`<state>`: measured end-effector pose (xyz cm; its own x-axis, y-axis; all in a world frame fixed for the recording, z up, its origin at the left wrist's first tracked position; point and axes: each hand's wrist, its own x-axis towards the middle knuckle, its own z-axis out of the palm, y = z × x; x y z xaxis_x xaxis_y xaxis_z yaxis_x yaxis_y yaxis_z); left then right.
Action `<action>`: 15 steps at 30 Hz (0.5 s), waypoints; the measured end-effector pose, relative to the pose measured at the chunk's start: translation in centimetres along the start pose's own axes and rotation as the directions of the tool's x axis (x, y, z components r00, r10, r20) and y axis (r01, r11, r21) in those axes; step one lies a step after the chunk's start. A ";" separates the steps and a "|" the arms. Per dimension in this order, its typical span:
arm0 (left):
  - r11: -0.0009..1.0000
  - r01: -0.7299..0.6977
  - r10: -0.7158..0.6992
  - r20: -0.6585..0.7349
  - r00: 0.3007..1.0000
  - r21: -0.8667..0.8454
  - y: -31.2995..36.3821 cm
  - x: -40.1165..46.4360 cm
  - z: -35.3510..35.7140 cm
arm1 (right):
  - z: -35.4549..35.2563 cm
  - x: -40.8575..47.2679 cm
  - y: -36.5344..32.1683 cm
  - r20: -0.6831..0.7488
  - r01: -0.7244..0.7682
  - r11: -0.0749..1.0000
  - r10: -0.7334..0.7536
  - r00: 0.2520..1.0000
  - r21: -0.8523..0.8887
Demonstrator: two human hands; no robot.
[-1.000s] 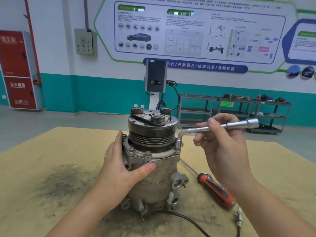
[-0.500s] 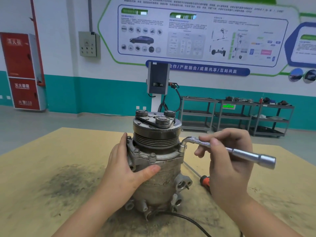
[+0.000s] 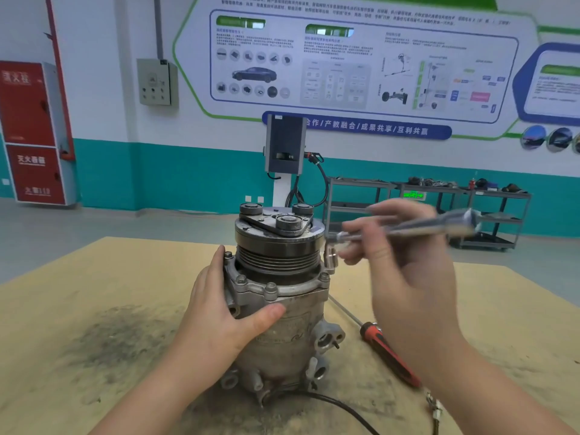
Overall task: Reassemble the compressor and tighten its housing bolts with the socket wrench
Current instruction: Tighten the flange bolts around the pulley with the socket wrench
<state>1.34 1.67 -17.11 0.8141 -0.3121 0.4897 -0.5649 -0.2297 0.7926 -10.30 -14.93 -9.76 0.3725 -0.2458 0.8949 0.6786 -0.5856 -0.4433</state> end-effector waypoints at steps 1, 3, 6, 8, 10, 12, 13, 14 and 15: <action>1.000 -0.002 0.002 0.000 1.000 -0.001 0.0 0.0 0.0 | -0.2 0.4 0.0 -0.065 -0.123 0.980 0.134 0.989 0.155; 1.000 -0.008 0.008 0.001 1.000 -0.005 -0.1 -0.1 0.1 | -0.7 1.1 0.3 -0.102 -0.313 0.868 0.377 0.921 0.385; 1.000 -0.010 0.010 0.002 1.000 -0.008 0.0 0.0 0.0 | -0.9 1.4 1.1 -0.036 -0.469 0.684 0.585 0.810 0.558; 1.000 -0.009 0.009 0.002 1.000 -0.011 0.0 0.0 0.0 | -0.9 1.4 1.4 -0.011 -0.505 0.616 0.640 0.768 0.605; 1.000 -0.008 0.008 0.004 1.000 -0.010 -0.1 0.0 0.0 | -0.9 1.4 1.6 -0.003 -0.512 0.578 0.665 0.747 0.635; 1.000 -0.010 0.010 0.004 1.000 -0.014 -0.1 0.0 0.0 | -1.0 1.4 1.9 -0.004 -0.509 0.553 0.679 0.734 0.659; 1.000 -0.011 0.011 0.003 1.000 -0.017 -0.2 0.0 0.1 | -1.0 1.5 2.0 -0.005 -0.510 0.543 0.687 0.726 0.667; 1.000 -0.014 0.014 0.002 1.000 -0.016 -0.2 0.0 0.1 | -1.1 1.4 2.0 -0.002 -0.513 0.531 0.696 0.718 0.674; 1.000 -0.018 0.018 0.001 1.000 -0.013 -0.2 0.0 0.1 | -1.1 1.4 2.1 0.007 -0.521 0.514 0.707 0.707 0.682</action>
<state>1.45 1.63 -17.25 0.8037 -0.3175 0.5033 -0.5775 -0.2125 0.7882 -9.02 -17.34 -9.36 0.7478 -0.5822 0.3190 0.5862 0.3536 -0.7289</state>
